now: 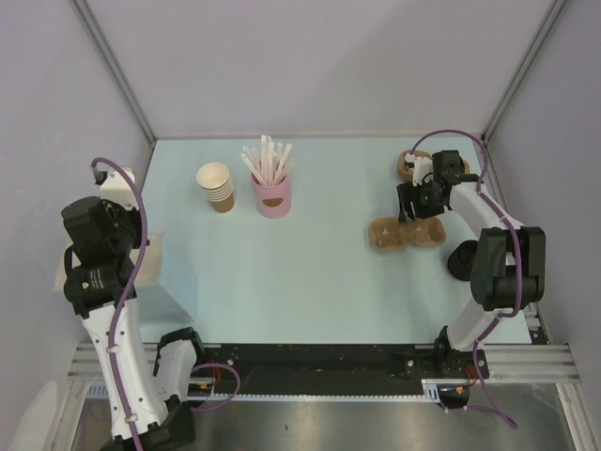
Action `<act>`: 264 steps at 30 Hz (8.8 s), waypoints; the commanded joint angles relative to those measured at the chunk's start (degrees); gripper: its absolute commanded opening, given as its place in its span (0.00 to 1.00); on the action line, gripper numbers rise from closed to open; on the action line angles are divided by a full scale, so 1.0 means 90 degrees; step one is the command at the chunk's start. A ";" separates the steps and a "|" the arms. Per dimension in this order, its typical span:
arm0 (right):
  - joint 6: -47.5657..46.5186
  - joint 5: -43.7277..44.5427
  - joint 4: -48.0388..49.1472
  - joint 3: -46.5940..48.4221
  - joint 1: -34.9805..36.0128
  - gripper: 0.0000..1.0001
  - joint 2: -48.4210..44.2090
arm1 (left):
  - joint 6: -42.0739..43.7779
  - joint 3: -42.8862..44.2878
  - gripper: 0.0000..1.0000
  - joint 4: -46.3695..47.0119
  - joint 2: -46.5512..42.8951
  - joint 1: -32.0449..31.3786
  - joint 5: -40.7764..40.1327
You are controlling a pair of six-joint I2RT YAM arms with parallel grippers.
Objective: Pack the takeout coffee
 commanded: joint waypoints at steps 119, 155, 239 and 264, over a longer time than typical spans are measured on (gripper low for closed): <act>0.0157 0.0279 0.0086 -0.0023 -0.0210 0.79 0.0446 | 0.0404 0.1242 0.99 -0.0081 0.0280 -0.4716 0.1759; 0.0343 0.1812 -0.0627 0.0104 0.0912 0.73 0.0329 | 0.0130 0.0577 0.99 0.0115 -0.0688 -0.3601 0.1085; 0.0274 0.1500 -0.1105 0.0289 0.0493 0.52 0.0856 | -0.0202 -0.0399 1.00 0.0613 -0.1372 -0.2263 0.2404; -0.0272 0.1979 -0.2413 0.2007 0.0971 0.19 -0.0490 | -0.0221 -0.0546 1.00 0.0672 -0.1499 -0.2165 0.2608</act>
